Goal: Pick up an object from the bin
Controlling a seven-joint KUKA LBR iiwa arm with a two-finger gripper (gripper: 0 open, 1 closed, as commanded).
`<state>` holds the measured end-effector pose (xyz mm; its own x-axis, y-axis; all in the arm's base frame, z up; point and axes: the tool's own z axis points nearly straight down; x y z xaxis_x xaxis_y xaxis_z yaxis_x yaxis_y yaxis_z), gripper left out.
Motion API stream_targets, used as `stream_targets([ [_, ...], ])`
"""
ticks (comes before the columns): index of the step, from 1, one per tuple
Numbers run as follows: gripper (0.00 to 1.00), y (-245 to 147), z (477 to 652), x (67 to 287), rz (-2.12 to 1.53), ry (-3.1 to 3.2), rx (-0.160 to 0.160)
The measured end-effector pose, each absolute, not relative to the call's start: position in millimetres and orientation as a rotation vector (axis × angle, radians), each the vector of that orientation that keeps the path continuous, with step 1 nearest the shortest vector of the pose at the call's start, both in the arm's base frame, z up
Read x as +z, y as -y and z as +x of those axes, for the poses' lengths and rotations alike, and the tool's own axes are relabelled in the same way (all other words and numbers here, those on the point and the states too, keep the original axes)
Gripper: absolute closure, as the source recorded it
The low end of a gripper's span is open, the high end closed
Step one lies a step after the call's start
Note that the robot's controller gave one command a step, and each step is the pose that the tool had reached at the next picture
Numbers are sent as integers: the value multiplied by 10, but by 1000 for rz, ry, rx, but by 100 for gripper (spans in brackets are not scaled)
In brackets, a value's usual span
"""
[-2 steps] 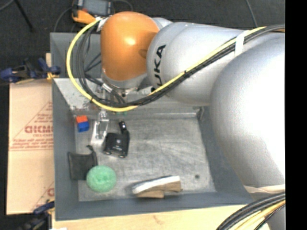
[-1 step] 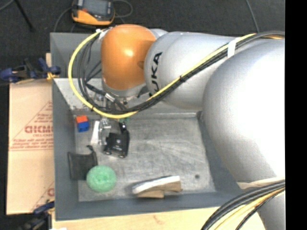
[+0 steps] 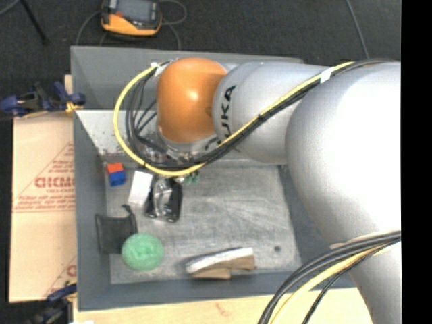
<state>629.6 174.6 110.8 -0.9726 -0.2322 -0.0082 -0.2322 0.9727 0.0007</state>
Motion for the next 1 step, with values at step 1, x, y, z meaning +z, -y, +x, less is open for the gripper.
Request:
stream_targets([
  [1,100,-1693,6299,1053,-420,-3104,11],
])
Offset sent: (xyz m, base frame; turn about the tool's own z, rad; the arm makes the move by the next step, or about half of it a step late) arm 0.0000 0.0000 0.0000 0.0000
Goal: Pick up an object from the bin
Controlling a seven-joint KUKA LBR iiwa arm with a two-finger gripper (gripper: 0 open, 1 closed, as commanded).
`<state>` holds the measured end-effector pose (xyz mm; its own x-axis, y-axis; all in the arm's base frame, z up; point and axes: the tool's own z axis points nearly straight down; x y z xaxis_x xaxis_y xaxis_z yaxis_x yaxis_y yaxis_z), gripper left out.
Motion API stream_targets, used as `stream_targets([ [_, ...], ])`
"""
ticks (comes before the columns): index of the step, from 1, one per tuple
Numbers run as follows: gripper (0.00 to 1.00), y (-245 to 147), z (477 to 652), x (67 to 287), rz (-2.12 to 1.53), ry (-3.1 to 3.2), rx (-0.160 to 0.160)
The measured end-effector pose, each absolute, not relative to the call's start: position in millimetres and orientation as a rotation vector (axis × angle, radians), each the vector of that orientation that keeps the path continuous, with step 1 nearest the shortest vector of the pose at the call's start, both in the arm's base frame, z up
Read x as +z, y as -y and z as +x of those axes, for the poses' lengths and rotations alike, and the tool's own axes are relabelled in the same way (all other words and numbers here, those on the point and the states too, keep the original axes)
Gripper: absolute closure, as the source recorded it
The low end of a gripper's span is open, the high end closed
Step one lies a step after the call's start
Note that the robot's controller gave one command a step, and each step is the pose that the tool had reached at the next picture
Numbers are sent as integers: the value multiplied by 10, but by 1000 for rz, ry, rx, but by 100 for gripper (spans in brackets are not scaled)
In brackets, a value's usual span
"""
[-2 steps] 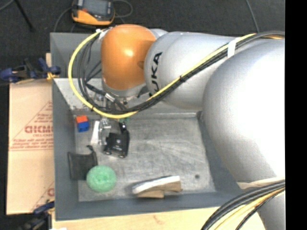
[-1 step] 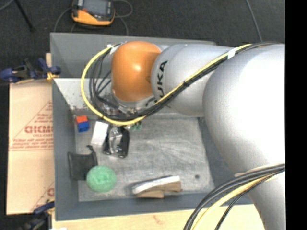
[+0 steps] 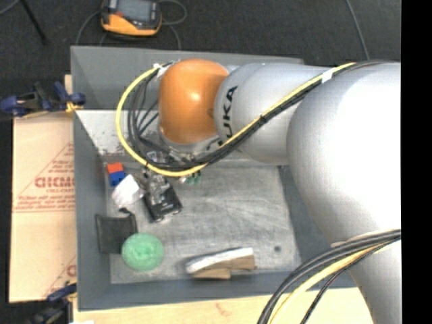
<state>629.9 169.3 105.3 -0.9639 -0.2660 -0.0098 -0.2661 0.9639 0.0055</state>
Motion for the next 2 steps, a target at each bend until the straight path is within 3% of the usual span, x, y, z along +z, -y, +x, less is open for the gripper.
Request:
stream_targets([
  [1,100,-1692,6299,1053,-419,-3105,11],
  [2,100,-1647,6166,1248,-435,-3108,5],
])
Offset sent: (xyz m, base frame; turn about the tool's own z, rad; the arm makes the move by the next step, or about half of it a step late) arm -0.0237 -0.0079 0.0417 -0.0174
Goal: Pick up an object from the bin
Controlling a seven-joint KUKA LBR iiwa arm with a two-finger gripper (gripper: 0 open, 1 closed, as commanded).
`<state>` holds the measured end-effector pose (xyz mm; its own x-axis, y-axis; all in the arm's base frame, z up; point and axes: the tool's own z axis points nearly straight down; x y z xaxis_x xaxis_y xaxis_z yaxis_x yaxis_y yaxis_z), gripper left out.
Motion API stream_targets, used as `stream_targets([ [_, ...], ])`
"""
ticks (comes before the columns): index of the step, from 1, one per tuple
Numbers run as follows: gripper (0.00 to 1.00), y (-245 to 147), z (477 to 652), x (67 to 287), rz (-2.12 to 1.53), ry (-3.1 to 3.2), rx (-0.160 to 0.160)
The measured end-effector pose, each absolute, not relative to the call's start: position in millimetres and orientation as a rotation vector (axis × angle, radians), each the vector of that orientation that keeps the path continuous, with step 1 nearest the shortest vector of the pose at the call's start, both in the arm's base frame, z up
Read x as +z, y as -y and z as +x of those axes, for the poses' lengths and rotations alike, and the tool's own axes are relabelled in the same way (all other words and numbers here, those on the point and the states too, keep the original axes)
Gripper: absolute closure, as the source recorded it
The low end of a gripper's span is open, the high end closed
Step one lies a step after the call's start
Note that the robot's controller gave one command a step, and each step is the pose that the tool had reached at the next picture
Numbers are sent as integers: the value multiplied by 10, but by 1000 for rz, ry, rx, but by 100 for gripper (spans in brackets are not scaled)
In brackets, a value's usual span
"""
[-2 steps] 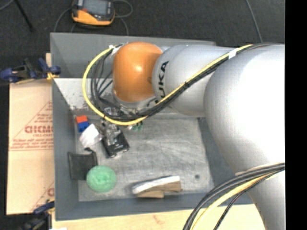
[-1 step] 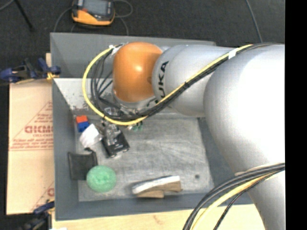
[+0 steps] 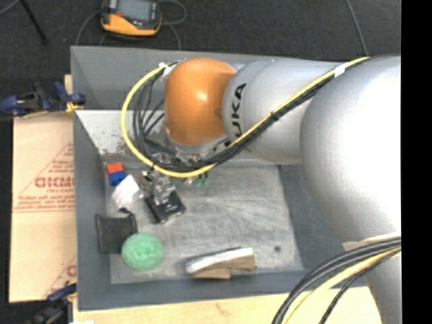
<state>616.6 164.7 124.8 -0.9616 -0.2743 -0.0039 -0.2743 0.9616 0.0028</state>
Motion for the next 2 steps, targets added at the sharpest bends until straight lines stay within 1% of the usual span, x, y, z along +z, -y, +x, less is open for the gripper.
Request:
stream_targets([
  [1,100,-1543,6159,1746,-441,-3109,0],
  [2,100,-1513,6183,2152,-454,-3099,0],
])
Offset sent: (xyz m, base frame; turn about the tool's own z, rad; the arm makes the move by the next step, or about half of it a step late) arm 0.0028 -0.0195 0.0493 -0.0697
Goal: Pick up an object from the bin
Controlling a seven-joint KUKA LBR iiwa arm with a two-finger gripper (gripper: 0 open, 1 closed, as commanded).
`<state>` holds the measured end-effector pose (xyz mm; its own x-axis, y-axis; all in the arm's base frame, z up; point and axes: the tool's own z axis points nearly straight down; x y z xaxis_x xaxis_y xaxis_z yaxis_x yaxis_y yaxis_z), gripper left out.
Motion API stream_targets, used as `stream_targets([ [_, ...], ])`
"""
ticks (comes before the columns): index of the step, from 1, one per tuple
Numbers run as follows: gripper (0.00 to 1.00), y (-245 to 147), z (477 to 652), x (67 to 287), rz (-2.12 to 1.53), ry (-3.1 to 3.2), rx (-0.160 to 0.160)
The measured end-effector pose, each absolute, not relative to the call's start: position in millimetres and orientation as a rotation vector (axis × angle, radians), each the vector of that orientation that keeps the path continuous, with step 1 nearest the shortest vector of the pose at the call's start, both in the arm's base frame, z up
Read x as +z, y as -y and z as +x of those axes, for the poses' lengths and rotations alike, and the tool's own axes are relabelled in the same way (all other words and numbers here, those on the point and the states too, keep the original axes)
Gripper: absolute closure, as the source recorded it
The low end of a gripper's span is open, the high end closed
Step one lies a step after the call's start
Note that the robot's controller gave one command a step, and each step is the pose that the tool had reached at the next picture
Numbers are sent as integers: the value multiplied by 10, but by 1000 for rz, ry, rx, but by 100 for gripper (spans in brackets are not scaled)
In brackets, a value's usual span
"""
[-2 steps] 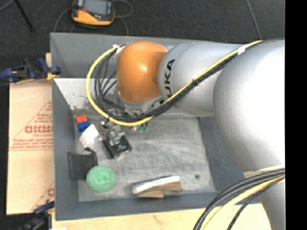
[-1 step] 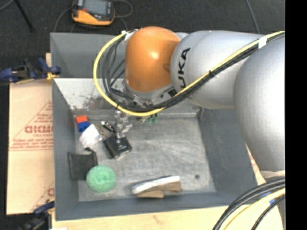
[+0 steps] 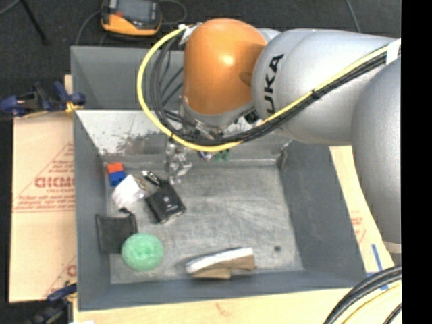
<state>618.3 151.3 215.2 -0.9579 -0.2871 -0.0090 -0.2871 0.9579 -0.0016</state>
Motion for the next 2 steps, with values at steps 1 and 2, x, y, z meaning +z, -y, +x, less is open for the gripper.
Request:
stream_targets([
  [1,0,-1451,5953,1588,-377,-3116,3],
  [2,0,-1453,5957,1593,-377,-3115,3],
])
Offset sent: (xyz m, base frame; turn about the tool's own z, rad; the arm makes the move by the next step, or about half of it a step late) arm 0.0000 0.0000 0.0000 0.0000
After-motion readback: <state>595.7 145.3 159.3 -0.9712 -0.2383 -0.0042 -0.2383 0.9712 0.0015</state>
